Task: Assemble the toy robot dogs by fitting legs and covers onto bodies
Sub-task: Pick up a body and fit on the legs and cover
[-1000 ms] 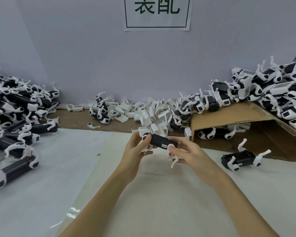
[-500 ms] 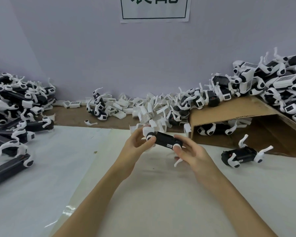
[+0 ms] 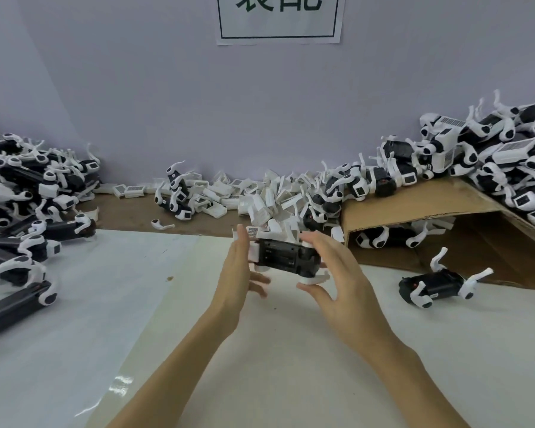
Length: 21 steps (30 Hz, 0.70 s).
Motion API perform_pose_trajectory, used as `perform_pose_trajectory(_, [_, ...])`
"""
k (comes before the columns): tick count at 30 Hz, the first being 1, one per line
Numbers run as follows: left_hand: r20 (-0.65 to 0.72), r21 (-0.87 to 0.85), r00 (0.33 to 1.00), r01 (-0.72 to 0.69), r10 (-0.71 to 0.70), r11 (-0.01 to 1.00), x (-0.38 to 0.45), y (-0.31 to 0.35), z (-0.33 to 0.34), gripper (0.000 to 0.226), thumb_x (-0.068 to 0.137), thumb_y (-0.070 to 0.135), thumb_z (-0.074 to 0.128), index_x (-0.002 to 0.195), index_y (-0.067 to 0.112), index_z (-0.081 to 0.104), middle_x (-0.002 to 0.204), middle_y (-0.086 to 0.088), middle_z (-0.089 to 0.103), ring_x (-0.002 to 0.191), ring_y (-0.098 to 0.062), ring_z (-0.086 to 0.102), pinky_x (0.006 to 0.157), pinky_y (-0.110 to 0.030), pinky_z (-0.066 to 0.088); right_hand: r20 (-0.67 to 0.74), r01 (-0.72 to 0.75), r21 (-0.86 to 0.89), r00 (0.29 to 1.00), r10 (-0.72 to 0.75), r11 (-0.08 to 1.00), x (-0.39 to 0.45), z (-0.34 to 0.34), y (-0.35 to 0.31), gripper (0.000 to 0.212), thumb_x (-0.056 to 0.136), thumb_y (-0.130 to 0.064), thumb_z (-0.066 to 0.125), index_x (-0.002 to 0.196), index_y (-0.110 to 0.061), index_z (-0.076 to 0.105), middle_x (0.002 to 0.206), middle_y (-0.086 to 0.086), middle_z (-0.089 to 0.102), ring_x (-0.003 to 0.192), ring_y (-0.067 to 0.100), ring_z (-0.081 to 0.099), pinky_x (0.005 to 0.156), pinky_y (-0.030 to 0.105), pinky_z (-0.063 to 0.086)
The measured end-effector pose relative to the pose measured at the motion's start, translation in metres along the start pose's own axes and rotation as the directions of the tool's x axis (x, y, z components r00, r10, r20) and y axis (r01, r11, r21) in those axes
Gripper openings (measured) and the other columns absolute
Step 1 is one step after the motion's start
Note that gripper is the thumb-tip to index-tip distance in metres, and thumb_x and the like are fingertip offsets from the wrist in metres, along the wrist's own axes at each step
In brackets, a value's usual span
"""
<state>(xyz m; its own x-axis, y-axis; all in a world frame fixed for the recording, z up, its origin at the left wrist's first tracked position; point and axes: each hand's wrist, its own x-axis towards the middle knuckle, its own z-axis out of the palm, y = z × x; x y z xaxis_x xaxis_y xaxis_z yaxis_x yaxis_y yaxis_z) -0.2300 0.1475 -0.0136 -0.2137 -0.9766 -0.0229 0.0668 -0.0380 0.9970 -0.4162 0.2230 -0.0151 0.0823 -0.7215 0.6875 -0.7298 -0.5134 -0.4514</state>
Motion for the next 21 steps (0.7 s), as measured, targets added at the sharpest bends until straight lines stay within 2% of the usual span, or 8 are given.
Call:
perform_pose_trajectory(2, [-0.066,-0.125,0.995,0.063,-0.072,0.99,-0.001,0.003,-0.001,0.07,0.093,0.087,0.045,0.107,0.027,0.078,0.085,-0.006,0.07,0.056,-0.02,0.058,0.046,-0.029,0.043,0.013,0.106,-0.043,0.994,-0.105,0.993,0.003,0.005,-0.004,0.077,0.089,-0.01,0.08,0.155,-0.024,0.045,0.165,-0.014,0.035,0.154,0.01,0.033,0.121,0.023,0.035])
perform_pose_trajectory(4, [-0.016,-0.234,0.996,0.087,-0.093,0.968,0.001,0.005,-0.01,0.05,0.094,0.071,0.062,0.082,0.027,0.081,0.073,-0.004,0.062,0.054,-0.019,0.053,0.047,-0.026,0.038,0.033,0.083,0.024,0.996,-0.083,0.996,0.003,0.009,-0.007,0.081,0.089,-0.011,0.081,0.157,-0.03,0.042,0.172,-0.012,0.019,0.157,0.01,0.025,0.121,0.016,0.029])
perform_pose_trajectory(7, [-0.059,-0.225,0.998,0.015,-0.029,0.974,0.006,0.004,-0.016,0.047,0.086,0.059,0.075,0.089,0.012,0.079,0.067,-0.007,0.061,0.055,-0.025,0.057,0.048,-0.028,0.044,0.124,-0.239,0.377,0.97,0.207,0.895,0.001,0.013,-0.011,0.106,0.084,-0.035,0.086,0.161,-0.051,0.016,0.172,-0.026,0.001,0.158,0.004,0.018,0.122,0.02,0.025])
perform_pose_trajectory(10, [-0.125,-0.076,0.989,-0.088,0.078,0.993,0.008,-0.004,-0.01,0.06,0.077,0.063,0.075,0.106,0.011,0.073,0.069,-0.013,0.067,0.055,-0.032,0.059,0.055,-0.035,0.048,0.24,-0.604,0.573,0.77,0.591,0.554,0.002,0.011,-0.018,0.115,0.07,-0.061,0.082,0.16,-0.053,0.011,0.171,-0.014,0.017,0.147,0.002,0.035,0.11,0.025,0.033])
perform_pose_trajectory(13, [-0.117,-0.069,0.981,-0.162,0.153,0.984,0.006,-0.01,-0.005,0.061,0.078,0.064,0.07,0.116,0.017,0.07,0.082,-0.021,0.074,0.057,-0.032,0.062,0.062,-0.038,0.051,0.337,-0.746,0.536,0.618,0.711,0.395,0.002,0.006,-0.012,0.112,0.061,-0.07,0.079,0.157,-0.028,0.039,0.153,0.003,0.053,0.128,0.013,0.06,0.105,0.032,0.046])
perform_pose_trajectory(15, [-0.1,-0.091,0.978,-0.192,0.183,0.977,0.007,-0.012,-0.003,0.06,0.08,0.064,0.068,0.122,0.021,0.07,0.095,-0.023,0.077,0.063,-0.032,0.066,0.063,-0.037,0.055,0.411,-0.722,0.625,0.627,0.662,0.295,0.001,0.005,-0.003,0.085,0.074,-0.058,0.08,0.139,-0.007,0.059,0.128,0.01,0.072,0.112,0.028,0.073,0.103,0.038,0.056])
perform_pose_trajectory(17, [-0.043,-0.119,0.982,-0.186,0.182,0.975,0.006,-0.01,-0.002,0.061,0.082,0.064,0.068,0.127,0.023,0.07,0.103,-0.023,0.077,0.075,-0.032,0.069,0.066,-0.036,0.057,0.409,-0.659,0.702,0.684,0.605,0.271,0.0,0.005,-0.002,0.063,0.081,-0.046,0.078,0.117,0.004,0.068,0.112,0.017,0.077,0.107,0.036,0.075,0.09,0.033,0.061])
perform_pose_trajectory(21, [0.058,-0.073,0.985,-0.158,0.162,0.985,0.002,-0.009,-0.003,0.07,0.081,0.071,0.073,0.135,0.027,0.065,0.1,-0.021,0.078,0.075,-0.025,0.07,0.093,-0.05,0.059,0.327,-0.624,0.689,0.722,0.61,0.369,0.0,0.002,-0.003,0.06,0.081,-0.052,0.077,0.109,0.0,0.07,0.108,0.014,0.079,0.103,0.036,0.076,0.095,0.038,0.06])
